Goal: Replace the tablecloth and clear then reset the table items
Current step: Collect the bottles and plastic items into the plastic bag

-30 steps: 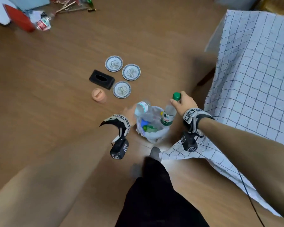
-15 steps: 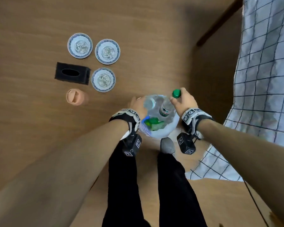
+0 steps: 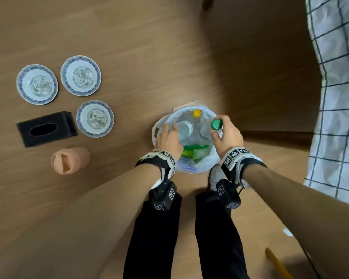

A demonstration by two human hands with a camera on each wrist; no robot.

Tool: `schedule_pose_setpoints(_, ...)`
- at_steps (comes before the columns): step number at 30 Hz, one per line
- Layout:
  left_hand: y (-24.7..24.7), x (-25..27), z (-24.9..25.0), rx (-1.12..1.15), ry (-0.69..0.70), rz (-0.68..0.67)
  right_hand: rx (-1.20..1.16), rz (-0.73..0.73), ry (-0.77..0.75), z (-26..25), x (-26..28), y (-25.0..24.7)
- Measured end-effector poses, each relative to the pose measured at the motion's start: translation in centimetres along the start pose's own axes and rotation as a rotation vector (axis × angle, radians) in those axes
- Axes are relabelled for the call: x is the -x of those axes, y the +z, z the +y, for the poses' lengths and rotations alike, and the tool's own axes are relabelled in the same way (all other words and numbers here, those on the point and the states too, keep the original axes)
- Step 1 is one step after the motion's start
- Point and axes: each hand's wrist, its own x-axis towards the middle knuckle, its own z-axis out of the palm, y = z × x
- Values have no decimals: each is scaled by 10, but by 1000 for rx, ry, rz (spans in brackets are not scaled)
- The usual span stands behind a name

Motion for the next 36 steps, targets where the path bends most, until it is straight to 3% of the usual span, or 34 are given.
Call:
schedule_pose_setpoints(8, 45, -25, -16, -260, 83, -57, -89, -25, 89, 60, -3, 61)
schedule_pose_setpoints(17, 33, -27, -26, -408, 95, -7, -77, -59, 80, 92, 0, 65)
schedule_pose_setpoints(21, 46, -40, -14, -408, 58, -29, 30, -123, -14, 93, -9, 69)
schedule_pose_setpoints(27, 76, -52, -18, -271, -58, -198, 191, -297, -107, 96, -15, 71)
schedule_pose_setpoints(36, 10, -6, 4, -87, -166, 34, 249, -300, -160, 38, -8, 3)
